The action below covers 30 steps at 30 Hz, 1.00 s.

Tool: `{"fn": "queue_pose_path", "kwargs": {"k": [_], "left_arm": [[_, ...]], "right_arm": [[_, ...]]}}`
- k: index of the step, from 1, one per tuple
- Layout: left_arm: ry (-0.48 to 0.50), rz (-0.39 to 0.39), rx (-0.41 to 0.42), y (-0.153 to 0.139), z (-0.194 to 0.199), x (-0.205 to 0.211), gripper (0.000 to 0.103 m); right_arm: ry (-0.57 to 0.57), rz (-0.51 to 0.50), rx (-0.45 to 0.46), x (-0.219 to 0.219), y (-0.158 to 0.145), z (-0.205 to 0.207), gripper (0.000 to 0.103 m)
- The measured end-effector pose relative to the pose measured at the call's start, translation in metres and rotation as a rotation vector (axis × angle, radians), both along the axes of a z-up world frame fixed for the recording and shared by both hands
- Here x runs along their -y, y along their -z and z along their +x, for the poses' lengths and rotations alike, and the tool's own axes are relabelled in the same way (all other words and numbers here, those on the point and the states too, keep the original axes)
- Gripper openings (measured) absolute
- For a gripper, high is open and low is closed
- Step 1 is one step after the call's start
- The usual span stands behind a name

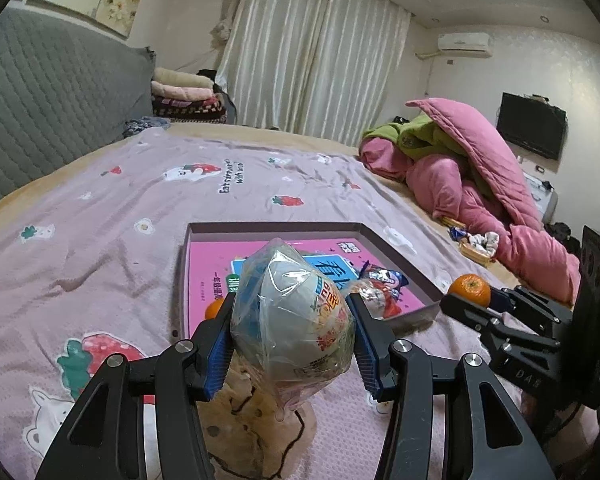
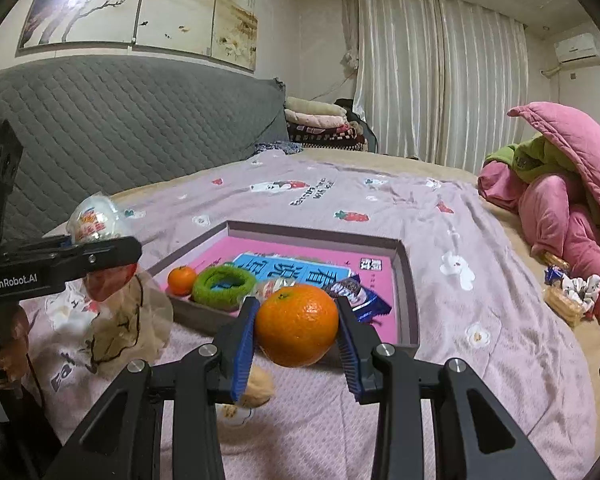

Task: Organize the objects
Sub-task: 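Carry the wrapped egg and orange over the grey tray with both tools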

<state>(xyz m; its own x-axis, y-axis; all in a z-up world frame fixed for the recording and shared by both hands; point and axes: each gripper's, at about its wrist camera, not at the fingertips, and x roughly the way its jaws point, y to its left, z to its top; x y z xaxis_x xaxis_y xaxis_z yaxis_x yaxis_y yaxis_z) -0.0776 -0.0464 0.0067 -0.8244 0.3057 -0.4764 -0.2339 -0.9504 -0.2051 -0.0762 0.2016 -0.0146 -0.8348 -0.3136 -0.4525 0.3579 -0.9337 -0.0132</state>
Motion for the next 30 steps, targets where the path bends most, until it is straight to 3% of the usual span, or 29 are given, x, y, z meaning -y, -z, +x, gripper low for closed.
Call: {"fn": "queue_pose_path", "kwargs": {"k": [16, 30], "left_arm": [[-0.006, -0.011, -0.013, -0.012, -0.025, 0.003, 0.054], [0.0, -0.07, -0.059, -0.022, -0.053, -0.011, 0.054]], "right_arm": [[-0.017, -0.008, -0.042, 0.001, -0.016, -0.025, 0.038], [-0.036, -0.004, -0.071, 0.003, -0.023, -0.045, 0.038]]}}
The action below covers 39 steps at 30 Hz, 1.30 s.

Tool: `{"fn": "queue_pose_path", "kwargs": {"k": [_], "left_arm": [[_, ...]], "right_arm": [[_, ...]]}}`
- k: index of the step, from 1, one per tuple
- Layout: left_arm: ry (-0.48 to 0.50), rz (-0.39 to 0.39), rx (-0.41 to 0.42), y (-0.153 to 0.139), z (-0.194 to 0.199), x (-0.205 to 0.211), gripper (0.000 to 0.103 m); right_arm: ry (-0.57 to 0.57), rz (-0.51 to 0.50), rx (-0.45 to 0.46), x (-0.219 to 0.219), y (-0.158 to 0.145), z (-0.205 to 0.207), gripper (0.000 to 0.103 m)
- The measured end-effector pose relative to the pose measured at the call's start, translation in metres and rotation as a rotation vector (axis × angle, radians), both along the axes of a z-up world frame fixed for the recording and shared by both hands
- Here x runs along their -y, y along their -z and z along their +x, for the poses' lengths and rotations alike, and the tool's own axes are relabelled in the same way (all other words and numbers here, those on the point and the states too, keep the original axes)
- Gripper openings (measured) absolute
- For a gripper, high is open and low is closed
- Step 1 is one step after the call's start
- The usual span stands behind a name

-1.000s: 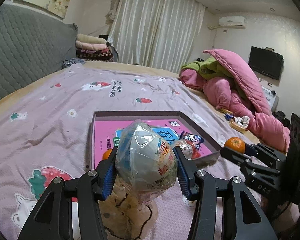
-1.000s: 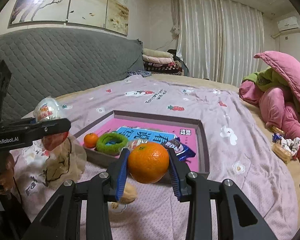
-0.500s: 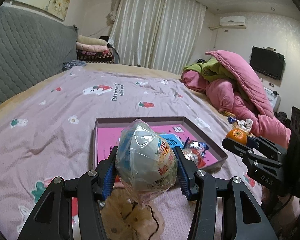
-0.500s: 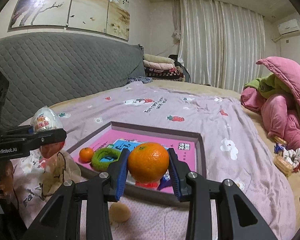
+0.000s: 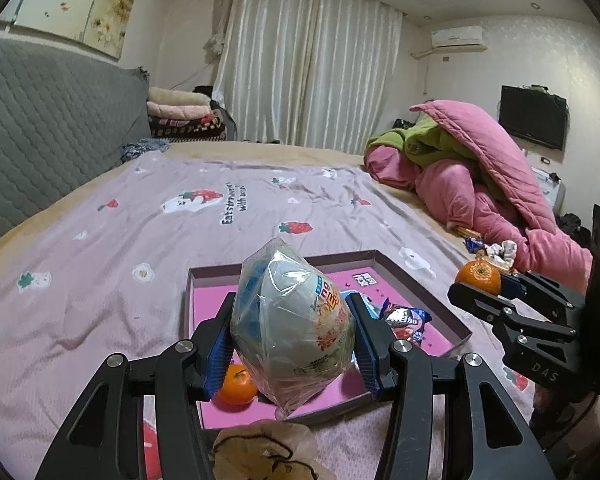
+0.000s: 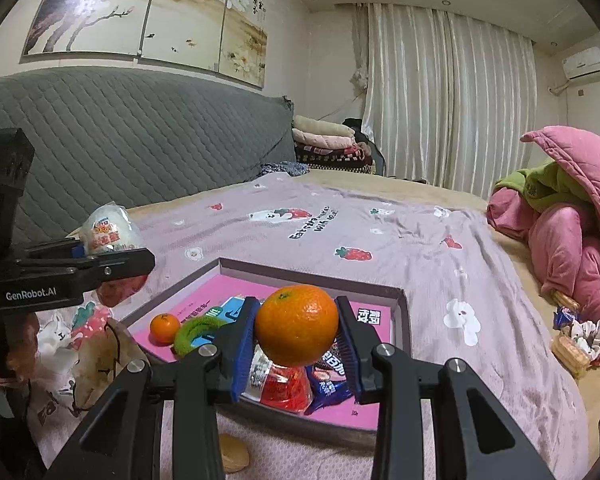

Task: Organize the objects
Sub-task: 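Carry the wrapped egg and orange over the grey tray with both tools, then lower and release the orange with the right tool while the left tool releases the wrapped egg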

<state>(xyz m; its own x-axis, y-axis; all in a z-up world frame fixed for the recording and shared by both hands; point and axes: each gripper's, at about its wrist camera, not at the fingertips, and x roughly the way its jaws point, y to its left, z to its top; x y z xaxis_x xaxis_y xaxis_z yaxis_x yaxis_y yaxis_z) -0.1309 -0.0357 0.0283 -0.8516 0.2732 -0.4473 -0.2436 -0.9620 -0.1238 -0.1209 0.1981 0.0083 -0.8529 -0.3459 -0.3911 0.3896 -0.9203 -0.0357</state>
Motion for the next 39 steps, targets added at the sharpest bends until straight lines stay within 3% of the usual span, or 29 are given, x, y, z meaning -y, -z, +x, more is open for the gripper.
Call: {"fn": "queue_pose_path", "kwargs": {"k": [20, 39], "left_arm": [[0.023, 0.037, -0.008, -0.01, -0.017, -0.002, 0.054], [0.069, -0.005, 0.094, 0.031, -0.037, -0.024, 0.054]], "right_arm": [[0.019, 0.028, -0.047, -0.003, -0.007, -0.014, 0.038], [0.061, 0.01, 0.02, -0.016, 0.007, -0.022, 0.038]]}}
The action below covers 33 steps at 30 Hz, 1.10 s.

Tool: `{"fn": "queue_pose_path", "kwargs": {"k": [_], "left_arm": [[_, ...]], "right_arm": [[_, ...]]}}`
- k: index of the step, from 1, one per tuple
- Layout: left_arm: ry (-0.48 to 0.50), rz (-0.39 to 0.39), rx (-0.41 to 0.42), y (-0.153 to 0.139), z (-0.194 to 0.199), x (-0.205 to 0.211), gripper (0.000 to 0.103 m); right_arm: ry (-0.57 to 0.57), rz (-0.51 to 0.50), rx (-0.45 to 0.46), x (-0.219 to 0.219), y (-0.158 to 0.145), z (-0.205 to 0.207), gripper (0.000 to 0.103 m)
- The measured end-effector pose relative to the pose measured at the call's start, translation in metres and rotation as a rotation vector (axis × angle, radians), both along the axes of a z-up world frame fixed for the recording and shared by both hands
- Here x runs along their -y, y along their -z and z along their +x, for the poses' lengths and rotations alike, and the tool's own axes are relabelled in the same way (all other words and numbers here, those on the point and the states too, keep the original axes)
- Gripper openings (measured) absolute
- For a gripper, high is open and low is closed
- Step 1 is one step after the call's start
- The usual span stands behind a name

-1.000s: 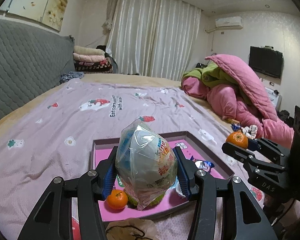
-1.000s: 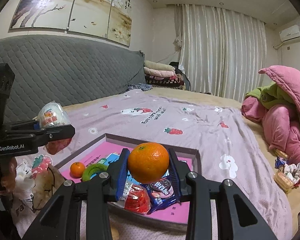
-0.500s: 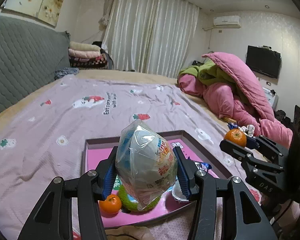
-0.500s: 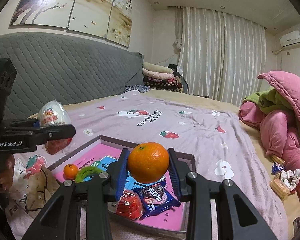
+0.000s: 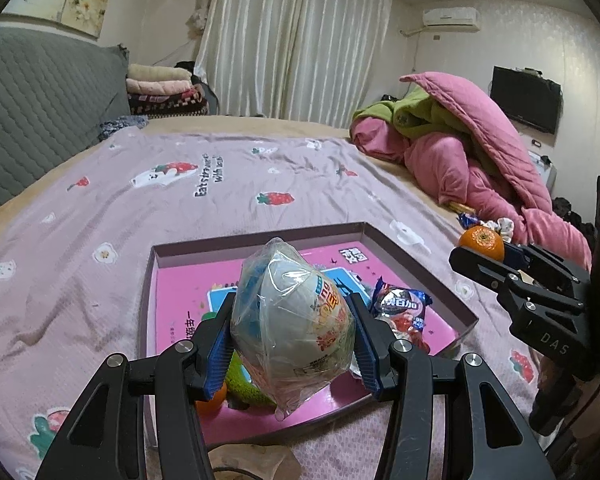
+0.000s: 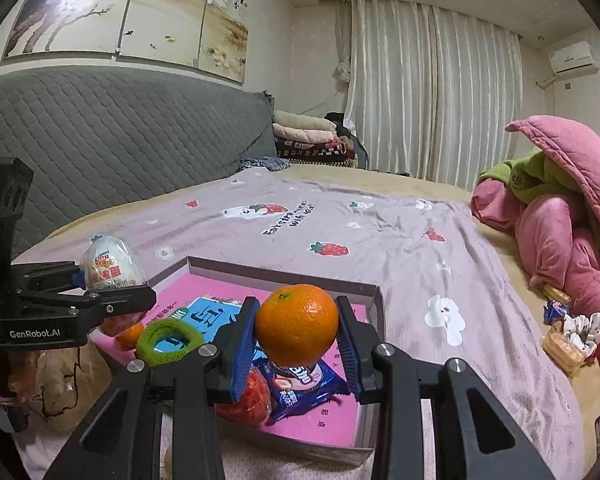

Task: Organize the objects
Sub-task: 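Lower and release the orange with the right tool while the left tool releases the wrapped egg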

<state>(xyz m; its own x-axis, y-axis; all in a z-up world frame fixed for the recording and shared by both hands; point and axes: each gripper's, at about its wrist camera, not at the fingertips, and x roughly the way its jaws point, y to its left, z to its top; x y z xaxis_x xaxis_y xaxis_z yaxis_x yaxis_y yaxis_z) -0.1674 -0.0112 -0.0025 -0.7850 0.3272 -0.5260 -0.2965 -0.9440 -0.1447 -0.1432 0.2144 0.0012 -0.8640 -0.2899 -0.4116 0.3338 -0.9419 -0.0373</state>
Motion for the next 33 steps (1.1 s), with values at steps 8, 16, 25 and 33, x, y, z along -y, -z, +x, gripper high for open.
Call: {"fn": "queue_pose_path", "kwargs": {"k": [8, 16, 25, 33], "left_arm": [[0.015, -0.019, 0.012, 0.012, -0.001, -0.007, 0.054], [0.025, -0.031, 0.028, 0.023, -0.004, -0.01, 0.054], [0.039, -0.042, 0.031, 0.027, -0.003, -0.015, 0.054], [0.035, -0.05, 0.035, 0.03, -0.006, -0.016, 0.054]], "right_arm": [[-0.005, 0.026, 0.023, 0.003, 0.008, 0.002, 0.038], [0.008, 0.052, 0.071, 0.002, 0.02, -0.002, 0.038], [0.016, 0.063, 0.132, -0.002, 0.033, -0.006, 0.038], [0.027, 0.053, 0.198, -0.004, 0.044, -0.015, 0.038]]}}
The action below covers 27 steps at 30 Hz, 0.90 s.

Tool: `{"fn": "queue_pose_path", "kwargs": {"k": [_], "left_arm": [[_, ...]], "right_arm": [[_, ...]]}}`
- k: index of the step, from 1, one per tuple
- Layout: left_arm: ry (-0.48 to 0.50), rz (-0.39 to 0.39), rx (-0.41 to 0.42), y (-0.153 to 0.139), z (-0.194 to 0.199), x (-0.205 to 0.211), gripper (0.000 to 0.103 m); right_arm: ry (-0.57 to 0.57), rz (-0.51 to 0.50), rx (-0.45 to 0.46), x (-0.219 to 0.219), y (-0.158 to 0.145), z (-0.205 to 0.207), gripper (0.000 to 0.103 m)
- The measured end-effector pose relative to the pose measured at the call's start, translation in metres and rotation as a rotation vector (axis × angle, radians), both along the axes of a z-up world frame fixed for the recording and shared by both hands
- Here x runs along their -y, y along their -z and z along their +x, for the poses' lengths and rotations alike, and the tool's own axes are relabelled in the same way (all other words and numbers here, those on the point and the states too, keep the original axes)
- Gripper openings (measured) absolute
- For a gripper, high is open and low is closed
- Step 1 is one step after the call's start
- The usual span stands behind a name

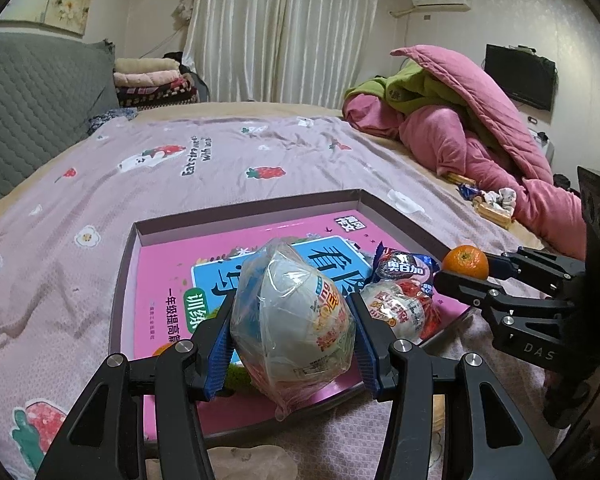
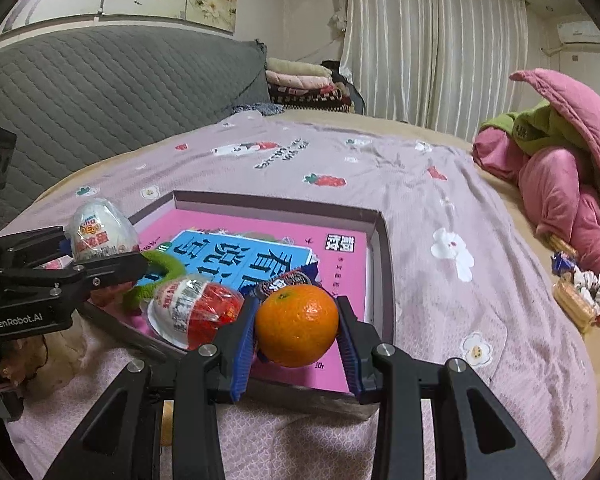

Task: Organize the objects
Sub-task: 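Lower and release the orange with the right tool while the left tool releases the wrapped egg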

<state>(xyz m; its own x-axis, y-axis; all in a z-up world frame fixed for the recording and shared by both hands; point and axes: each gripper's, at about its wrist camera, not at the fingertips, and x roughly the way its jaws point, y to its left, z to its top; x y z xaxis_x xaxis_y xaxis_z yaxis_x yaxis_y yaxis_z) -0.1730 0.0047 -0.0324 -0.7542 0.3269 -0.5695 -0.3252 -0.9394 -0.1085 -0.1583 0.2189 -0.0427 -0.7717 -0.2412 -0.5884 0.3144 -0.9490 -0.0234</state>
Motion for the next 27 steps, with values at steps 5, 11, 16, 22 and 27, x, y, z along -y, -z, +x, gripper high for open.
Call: {"fn": "queue_pose_path", "kwargs": {"k": [5, 11, 16, 22, 27], "left_arm": [[0.001, -0.009, 0.012, 0.005, -0.002, -0.001, 0.054], [0.004, -0.029, 0.022, 0.01, -0.003, -0.004, 0.054], [-0.001, -0.029, 0.029, 0.012, -0.005, -0.003, 0.054], [-0.004, -0.043, 0.023, 0.014, -0.006, -0.005, 0.054], [-0.021, -0.066, 0.032, 0.018, -0.008, -0.006, 0.054]], "right_arm": [[0.009, -0.008, 0.017, -0.002, 0.004, -0.002, 0.038], [0.01, -0.009, 0.029, -0.002, 0.006, -0.004, 0.038], [0.008, -0.005, 0.038, 0.0, 0.008, -0.004, 0.038], [0.004, 0.004, 0.049, 0.002, 0.011, -0.006, 0.038], [0.005, 0.003, 0.053, 0.002, 0.013, -0.006, 0.038]]}}
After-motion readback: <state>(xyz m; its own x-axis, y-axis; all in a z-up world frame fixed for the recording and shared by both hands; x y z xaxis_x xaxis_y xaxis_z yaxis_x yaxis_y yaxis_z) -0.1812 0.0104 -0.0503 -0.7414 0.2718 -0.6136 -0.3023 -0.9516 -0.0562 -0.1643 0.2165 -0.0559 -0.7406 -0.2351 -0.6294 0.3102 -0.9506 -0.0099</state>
